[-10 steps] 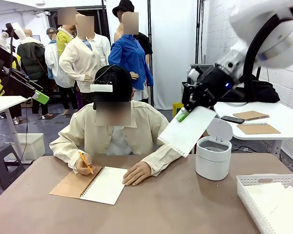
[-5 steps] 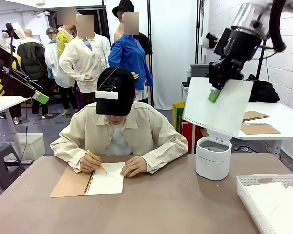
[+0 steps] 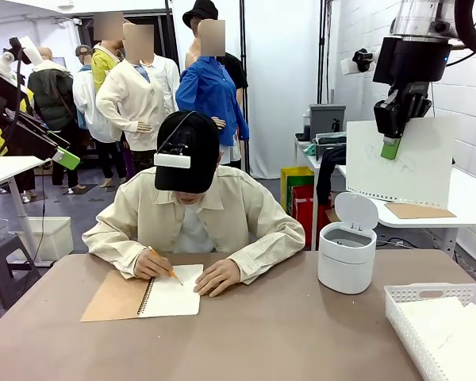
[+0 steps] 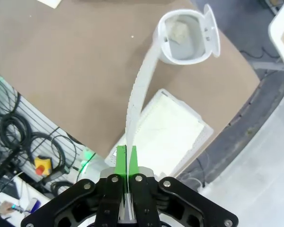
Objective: Sort the paper based on its condition.
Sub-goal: If a person hands you a paper, place it in the Organizing basket , and if it's crumpled, put it in the Trash can.
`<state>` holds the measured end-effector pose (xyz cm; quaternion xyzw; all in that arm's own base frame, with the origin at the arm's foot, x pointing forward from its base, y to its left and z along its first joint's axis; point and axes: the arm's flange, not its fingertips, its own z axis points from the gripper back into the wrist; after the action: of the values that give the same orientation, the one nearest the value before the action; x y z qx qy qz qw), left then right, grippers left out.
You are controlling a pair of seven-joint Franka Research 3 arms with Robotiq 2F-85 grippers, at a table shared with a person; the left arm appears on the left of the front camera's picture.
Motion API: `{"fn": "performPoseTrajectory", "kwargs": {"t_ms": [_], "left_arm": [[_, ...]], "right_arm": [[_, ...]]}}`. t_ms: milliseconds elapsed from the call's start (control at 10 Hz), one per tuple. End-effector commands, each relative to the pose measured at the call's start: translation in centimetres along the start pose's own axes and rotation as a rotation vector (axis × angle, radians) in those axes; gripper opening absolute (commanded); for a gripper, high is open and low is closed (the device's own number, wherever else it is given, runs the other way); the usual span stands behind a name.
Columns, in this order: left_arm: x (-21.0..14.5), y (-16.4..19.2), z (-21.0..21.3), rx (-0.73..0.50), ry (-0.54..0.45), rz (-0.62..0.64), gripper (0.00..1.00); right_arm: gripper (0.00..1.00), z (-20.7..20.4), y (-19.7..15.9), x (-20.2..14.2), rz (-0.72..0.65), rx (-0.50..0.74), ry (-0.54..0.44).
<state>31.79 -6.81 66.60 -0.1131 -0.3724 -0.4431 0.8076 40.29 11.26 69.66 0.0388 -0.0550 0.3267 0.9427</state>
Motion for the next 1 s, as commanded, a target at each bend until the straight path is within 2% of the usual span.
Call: {"fn": "performPoseTrajectory", "kwargs": {"t_ms": [0,300,400,500,800,900], "left_arm": [[0.0,0.1,0.1,-0.002,-0.003,0.001,1.0],[0.0,0.1,0.1,-0.002,-0.003,0.001,1.0],[0.0,0.1,0.1,-0.002,-0.003,0.001,1.0],[0.0,0.1,0.1,-0.002,-0.003,0.001,1.0],[0.0,0.1,0.1,-0.002,-0.003,0.001,1.0],[0.0,0.1,0.1,-0.002,-0.003,0.001,1.0]], "right_arm": [[0.0,0.0,0.4,0.3,-0.001,0.038,-0.023],[0.0,0.0,0.4,0.1,0.008,0.015,-0.007],[0.0,-0.9,-0.2,-1.0,-0.075,0.065,0.021],[0.0,-2.4,-0.5,-3.5,-0.161,-0.008,0.004],[0.0,-6.6,0.0,-10.0,-0.317,0.045,0.008],[0.0,-8.4,0.5,-12.1,-0.324,0.012,-0.007]]}}
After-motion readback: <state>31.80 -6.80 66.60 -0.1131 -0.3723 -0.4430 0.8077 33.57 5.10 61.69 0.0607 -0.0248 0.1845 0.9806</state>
